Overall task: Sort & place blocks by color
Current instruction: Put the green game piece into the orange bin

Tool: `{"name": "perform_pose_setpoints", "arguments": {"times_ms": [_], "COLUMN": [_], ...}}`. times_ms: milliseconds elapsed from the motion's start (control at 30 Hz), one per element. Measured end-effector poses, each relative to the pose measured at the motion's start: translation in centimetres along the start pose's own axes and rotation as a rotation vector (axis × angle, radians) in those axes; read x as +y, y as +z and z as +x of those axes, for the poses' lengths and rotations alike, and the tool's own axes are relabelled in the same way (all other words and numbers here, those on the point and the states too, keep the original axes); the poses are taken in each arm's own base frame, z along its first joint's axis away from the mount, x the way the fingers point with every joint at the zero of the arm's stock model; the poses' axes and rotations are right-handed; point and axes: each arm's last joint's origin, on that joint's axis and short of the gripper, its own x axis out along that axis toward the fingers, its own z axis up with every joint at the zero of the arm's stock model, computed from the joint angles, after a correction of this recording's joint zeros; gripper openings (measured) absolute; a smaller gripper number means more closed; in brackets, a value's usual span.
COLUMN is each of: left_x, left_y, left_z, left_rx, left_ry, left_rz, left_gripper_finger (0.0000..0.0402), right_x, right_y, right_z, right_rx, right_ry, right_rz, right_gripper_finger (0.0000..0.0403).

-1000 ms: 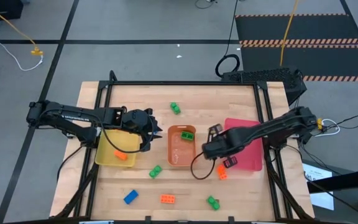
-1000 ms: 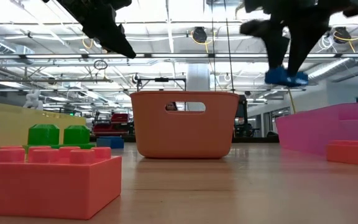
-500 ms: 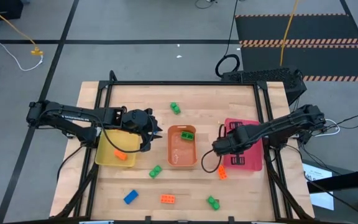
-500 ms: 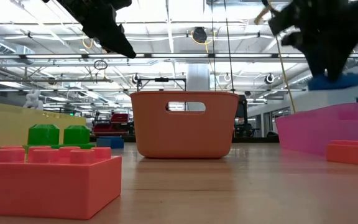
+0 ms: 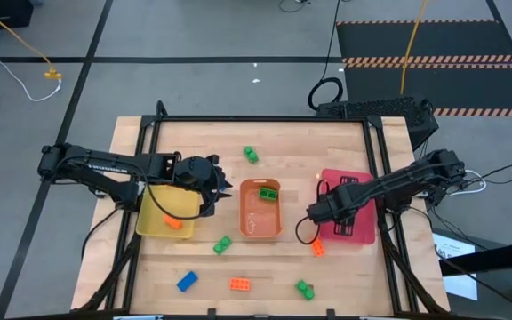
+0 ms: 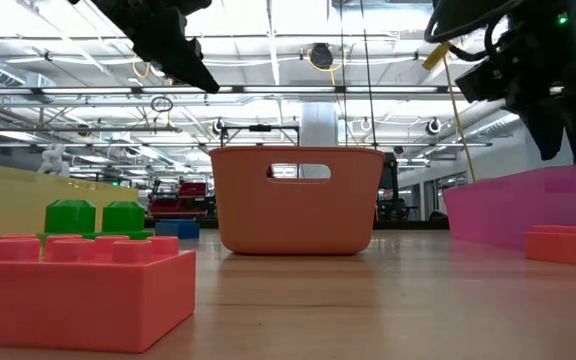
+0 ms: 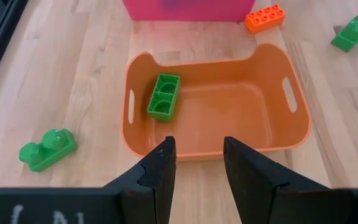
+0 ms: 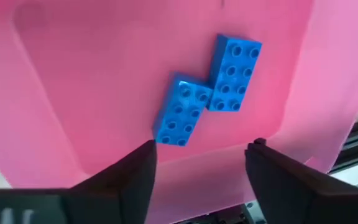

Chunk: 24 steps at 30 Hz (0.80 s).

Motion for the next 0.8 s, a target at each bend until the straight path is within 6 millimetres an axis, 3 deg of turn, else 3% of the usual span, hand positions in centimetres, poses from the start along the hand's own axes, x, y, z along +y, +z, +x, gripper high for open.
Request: {"name": "perform_pose_setpoints", "arguments": {"times_ms": [167,400,800], "left_x": [0.0,0.0,0.3], "left_y": [-0.1,-0.4,-0.3], "left_z": [0.0,0.0,0.0], "left_rx": [0.012,0.037,0.03], "left_ry": [-0.001,-0.003,0.006], "left_rz": [0.007,0.007,0.085], "left_gripper_finger": [0.0136,0.0136,0.0136], "right_x": [0.1,1.1,2.6], "right_y": [0.1,0.4,-2.2], "right_z": [0.0,0.1,4.0], "right_rx": [-0.002,-0.04,0.105], "right_ry": [0.018,0.113,0.038], "right_rz": [0.052,0.161,0.224], "right_gripper_finger": [0.0273,0.0281,0.0271]}}
